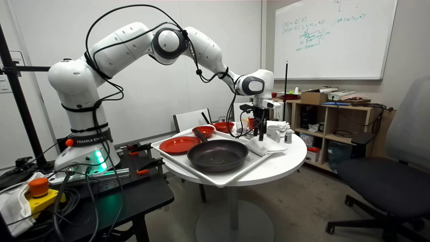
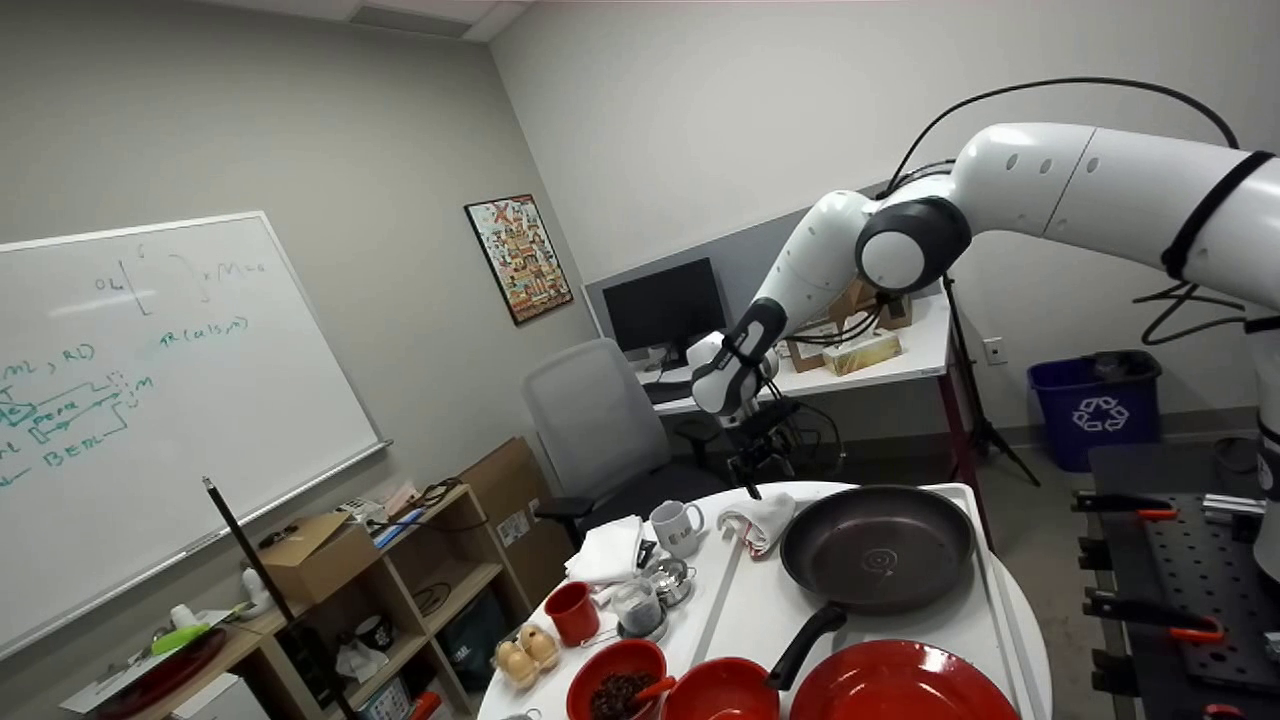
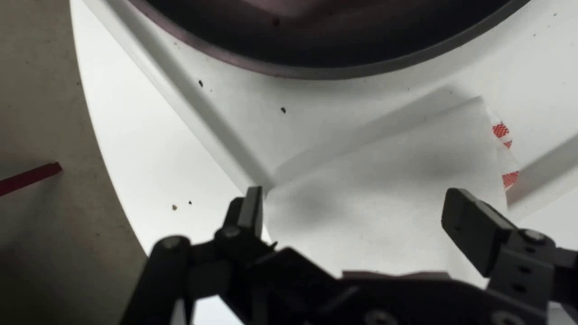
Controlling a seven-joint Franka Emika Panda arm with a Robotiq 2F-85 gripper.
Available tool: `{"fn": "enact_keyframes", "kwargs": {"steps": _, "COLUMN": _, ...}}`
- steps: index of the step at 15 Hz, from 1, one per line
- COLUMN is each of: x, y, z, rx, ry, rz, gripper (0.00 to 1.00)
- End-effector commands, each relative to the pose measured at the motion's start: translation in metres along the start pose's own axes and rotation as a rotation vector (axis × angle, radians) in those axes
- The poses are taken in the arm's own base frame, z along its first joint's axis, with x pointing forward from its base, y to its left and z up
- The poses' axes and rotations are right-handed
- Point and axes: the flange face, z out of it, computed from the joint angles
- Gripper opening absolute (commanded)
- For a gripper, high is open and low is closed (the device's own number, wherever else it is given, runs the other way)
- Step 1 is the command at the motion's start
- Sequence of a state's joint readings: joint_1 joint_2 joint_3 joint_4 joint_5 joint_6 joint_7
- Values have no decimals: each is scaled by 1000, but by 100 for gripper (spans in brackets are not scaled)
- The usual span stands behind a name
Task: Use the towel to wipe the pan
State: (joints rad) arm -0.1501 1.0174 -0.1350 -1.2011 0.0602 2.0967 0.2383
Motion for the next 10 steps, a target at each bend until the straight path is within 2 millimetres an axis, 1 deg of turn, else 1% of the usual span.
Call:
{"fn": "enact_keyframes", "kwargs": {"steps": 1, "x": 9, "y": -10, "z": 0, "rx": -27, "ry": 101, "rz": -30, "gripper": 100}}
{"fn": "enact_keyframes", "kwargs": {"steps": 3, "x": 8, "y": -15, "z": -2, "rx": 8, "ry": 127, "rz": -56, "gripper": 100}}
{"fn": "enact_keyframes", "kwargs": {"steps": 6, "x": 2, "y": -27, "z": -3, "rx": 71, "ry": 104, "rz": -108, "gripper": 100}}
{"fn": "enact_keyframes", "kwargs": {"steps": 10, "x": -7, "y": -38, "z": 7, "rx": 126, "ry": 20, "rz": -228, "gripper": 100}}
